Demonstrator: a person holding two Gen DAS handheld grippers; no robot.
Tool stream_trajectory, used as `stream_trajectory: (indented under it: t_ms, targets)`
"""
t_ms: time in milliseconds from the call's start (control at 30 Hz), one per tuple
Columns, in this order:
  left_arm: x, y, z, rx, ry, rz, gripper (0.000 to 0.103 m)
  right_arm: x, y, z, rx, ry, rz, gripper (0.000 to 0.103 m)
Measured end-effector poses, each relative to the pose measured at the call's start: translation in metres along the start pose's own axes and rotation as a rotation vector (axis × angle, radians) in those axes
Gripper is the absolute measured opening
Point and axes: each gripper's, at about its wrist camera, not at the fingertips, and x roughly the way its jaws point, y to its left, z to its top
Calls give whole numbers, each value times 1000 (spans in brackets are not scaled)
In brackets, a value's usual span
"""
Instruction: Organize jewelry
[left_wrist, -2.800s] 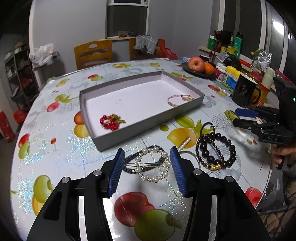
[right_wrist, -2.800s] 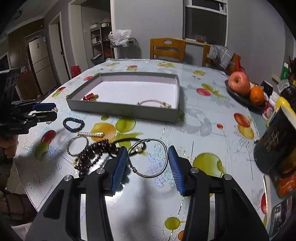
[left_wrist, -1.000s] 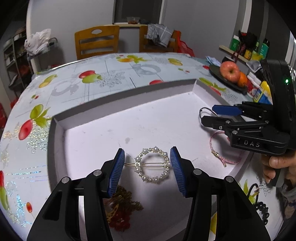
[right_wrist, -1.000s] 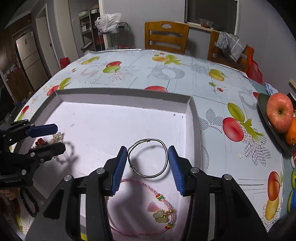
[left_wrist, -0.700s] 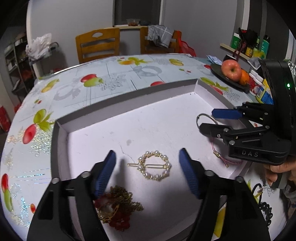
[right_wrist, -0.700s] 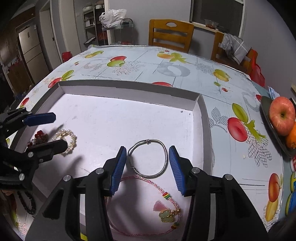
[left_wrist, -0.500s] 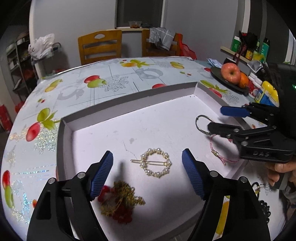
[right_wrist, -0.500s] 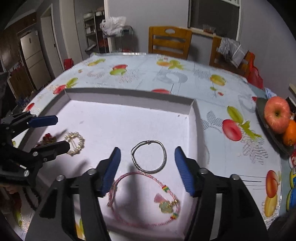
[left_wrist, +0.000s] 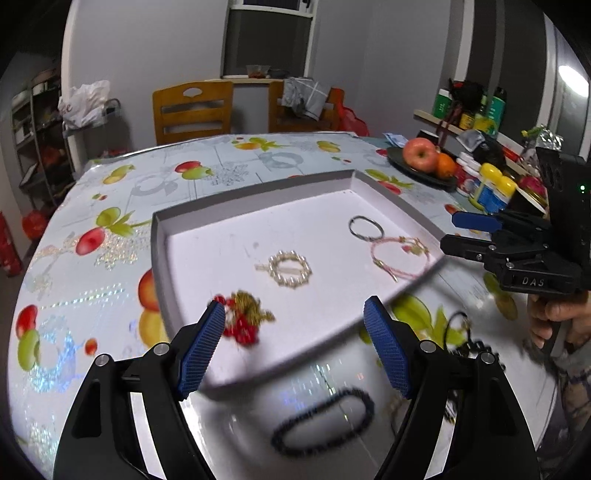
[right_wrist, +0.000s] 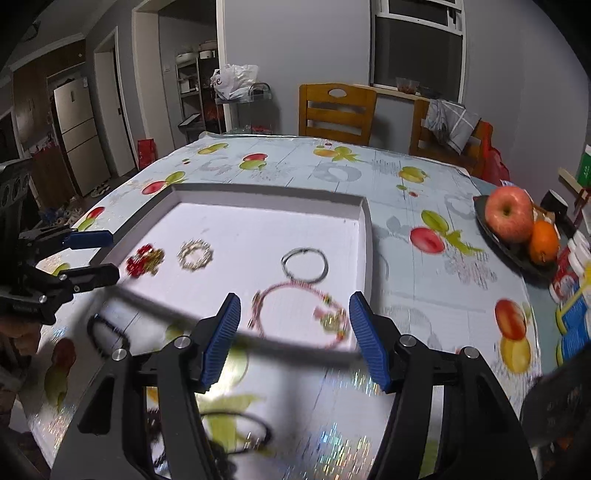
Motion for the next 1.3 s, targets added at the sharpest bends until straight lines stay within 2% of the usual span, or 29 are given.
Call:
stream_trajectory:
  t_ms: [267, 533, 733, 1067, 1133, 1200, 1300]
  targets:
    - [-19, -18, -28, 47, 9, -37, 78, -23, 14, -39, -19, 19, 11, 61]
    - [-21, -34, -55, 86, 56, -74, 78, -42, 12, -73, 12, 30, 8, 61]
    - [-19, -29, -55, 76, 82, -35, 78, -49, 16, -87, 19, 41, 16, 61]
    - [-17, -32, -59, 104, 111, -50, 78, -50, 22, -98, 10, 50, 23, 60]
    - [-16, -36, -60, 123, 117, -58, 73, -49, 25, -98, -7, 57, 29, 58]
    - [-14, -37, -60, 128, 126, -64, 68, -47, 26, -99, -15, 68, 34, 50]
    - [-14, -39, -60, 131, 132, -66, 65, -45, 28, -99, -24, 78, 39, 48]
